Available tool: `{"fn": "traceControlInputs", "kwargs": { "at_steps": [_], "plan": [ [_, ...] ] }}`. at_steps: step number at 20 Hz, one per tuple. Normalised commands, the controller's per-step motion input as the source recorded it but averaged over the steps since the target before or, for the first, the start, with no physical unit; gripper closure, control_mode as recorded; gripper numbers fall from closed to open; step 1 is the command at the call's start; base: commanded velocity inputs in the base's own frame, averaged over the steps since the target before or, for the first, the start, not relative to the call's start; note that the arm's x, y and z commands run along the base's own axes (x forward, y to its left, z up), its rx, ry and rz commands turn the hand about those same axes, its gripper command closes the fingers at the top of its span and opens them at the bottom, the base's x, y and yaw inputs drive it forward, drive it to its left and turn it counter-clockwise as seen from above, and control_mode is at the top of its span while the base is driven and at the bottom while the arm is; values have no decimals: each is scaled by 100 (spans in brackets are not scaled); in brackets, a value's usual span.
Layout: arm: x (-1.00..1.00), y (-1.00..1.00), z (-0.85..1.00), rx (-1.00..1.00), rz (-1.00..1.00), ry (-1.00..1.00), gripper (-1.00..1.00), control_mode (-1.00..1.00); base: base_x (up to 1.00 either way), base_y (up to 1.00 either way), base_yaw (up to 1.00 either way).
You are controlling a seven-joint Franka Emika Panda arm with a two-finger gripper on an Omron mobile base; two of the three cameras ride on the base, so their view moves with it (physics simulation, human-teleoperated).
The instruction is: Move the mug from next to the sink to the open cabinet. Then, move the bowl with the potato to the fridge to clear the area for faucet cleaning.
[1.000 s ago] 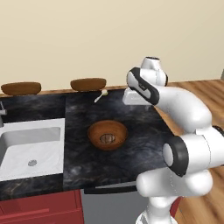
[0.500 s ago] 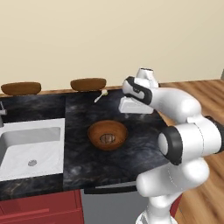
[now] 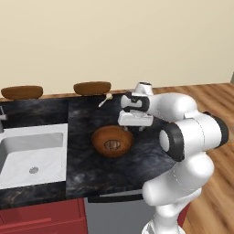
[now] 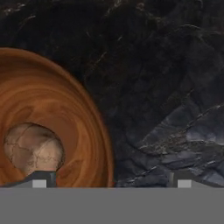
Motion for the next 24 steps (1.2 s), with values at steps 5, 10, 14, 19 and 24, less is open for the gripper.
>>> {"fn": "traceControlInputs", "kwargs": {
  "at_steps": [5, 10, 14, 19, 24],
  "plan": [
    [12, 14, -41, 0, 0, 0, -100, -100, 0, 0, 0],
    [0, 0, -32, 1, 0, 0, -100, -100, 0, 0, 0],
    [0, 0, -20, 3, 0, 0, 100, -100, 0, 0, 0],
    [0, 0, -2, 9, 0, 0, 100, -100, 0, 0, 0],
    [0, 0, 1, 0, 0, 0, 100, -100, 0, 0, 0]
  ]
}}
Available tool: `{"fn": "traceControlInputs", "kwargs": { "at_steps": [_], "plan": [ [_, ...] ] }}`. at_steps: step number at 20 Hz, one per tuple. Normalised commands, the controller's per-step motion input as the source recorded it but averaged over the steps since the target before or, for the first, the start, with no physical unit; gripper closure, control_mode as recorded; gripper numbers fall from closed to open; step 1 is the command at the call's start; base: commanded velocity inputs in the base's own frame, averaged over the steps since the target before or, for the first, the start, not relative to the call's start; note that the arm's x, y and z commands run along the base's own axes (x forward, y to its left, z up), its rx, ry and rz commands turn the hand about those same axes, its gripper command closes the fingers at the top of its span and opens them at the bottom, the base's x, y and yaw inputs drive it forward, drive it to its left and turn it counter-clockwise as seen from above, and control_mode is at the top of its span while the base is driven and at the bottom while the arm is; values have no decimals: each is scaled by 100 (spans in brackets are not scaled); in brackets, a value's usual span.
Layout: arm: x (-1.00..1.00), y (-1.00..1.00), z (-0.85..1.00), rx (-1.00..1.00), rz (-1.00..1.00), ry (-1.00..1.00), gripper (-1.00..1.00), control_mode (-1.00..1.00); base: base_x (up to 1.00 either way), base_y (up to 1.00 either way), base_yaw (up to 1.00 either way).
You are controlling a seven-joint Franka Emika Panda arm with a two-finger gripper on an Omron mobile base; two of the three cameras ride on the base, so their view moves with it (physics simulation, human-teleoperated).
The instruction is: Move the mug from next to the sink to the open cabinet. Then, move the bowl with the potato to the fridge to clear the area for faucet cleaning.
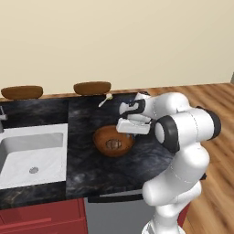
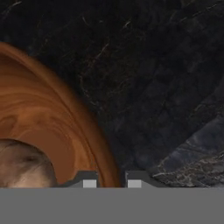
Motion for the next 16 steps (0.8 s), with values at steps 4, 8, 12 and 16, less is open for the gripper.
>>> {"fn": "traceControlInputs", "kwargs": {
  "at_steps": [4, 8, 12, 16],
  "plan": [
    [-18, 0, 47, 2, 0, -11, 100, -100, 0, 0, 0],
    [-44, 0, 99, 1, -5, -27, 100, -100, 0, 0, 0],
    [-45, 0, 100, 1, -12, -27, 100, -100, 0, 0, 0],
    [-59, 0, 100, 10, -25, -16, 100, -100, 0, 0, 0]
  ]
}}
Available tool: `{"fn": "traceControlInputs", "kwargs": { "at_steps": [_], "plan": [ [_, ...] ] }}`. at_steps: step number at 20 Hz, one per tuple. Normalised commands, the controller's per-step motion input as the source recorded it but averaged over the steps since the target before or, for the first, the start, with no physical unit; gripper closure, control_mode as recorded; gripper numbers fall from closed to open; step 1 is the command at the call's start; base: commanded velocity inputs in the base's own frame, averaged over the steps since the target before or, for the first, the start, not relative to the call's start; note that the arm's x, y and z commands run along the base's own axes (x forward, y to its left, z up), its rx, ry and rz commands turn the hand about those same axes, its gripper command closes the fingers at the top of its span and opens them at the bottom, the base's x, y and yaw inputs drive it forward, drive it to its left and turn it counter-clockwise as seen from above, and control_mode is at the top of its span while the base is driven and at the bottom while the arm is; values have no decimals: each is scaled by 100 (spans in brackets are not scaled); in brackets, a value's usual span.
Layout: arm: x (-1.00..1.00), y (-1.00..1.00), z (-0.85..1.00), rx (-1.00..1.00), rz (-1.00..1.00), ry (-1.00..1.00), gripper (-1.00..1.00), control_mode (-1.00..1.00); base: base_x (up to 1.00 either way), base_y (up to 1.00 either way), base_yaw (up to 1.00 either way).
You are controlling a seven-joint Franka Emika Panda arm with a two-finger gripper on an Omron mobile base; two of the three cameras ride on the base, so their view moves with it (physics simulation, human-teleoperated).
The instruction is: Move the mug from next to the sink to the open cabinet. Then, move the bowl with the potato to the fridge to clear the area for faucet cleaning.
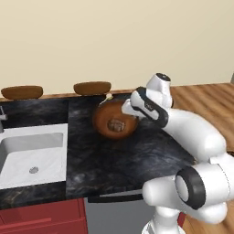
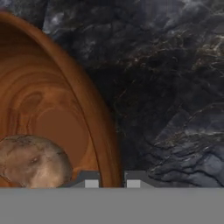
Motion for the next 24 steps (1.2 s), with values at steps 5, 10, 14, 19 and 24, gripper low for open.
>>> {"fn": "traceControlInputs", "kwargs": {
  "at_steps": [5, 10, 14, 19, 24],
  "plan": [
    [-72, -11, 54, 22, -39, -3, 100, 100, -18, -1, -14],
    [0, 0, 0, 0, 0, 0, 100, 100, -64, 1, -88],
    [0, 0, 0, 0, 0, 0, 100, 100, -48, 7, -98],
    [0, 0, 0, 0, 0, 0, 100, 100, -43, 3, -98],
    [0, 0, 0, 0, 0, 0, 100, 100, -35, 5, -99]
  ]
}}
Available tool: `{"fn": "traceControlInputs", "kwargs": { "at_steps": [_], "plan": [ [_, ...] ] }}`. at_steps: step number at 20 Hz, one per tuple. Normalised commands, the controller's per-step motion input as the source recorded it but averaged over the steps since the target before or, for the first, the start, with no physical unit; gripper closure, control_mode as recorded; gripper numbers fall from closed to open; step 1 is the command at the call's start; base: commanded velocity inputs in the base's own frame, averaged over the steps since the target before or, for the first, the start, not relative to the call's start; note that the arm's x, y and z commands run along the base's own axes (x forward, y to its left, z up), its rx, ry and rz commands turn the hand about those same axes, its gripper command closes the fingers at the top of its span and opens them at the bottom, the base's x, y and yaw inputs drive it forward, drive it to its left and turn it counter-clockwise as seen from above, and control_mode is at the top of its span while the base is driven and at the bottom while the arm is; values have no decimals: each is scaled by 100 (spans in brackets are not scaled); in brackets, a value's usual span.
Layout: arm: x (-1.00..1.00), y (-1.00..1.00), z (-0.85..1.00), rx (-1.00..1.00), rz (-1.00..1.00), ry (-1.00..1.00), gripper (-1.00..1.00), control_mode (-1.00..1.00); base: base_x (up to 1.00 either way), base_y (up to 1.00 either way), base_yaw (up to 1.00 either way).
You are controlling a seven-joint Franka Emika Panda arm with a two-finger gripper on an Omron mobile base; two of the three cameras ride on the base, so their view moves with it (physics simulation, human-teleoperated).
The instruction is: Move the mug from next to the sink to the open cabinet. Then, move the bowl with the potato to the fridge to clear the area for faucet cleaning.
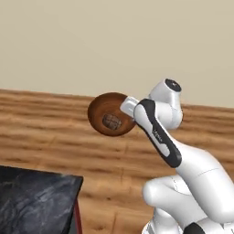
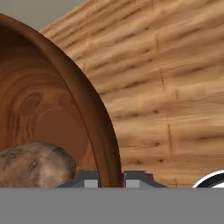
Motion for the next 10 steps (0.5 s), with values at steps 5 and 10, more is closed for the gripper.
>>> {"fn": "traceControlInputs", "kwargs": {
  "at_steps": [5, 10],
  "plan": [
    [0, 0, 0, 0, 0, 0, 100, 100, -18, 0, -100],
    [0, 0, 0, 0, 0, 0, 100, 100, -14, 0, -100]
  ]
}}
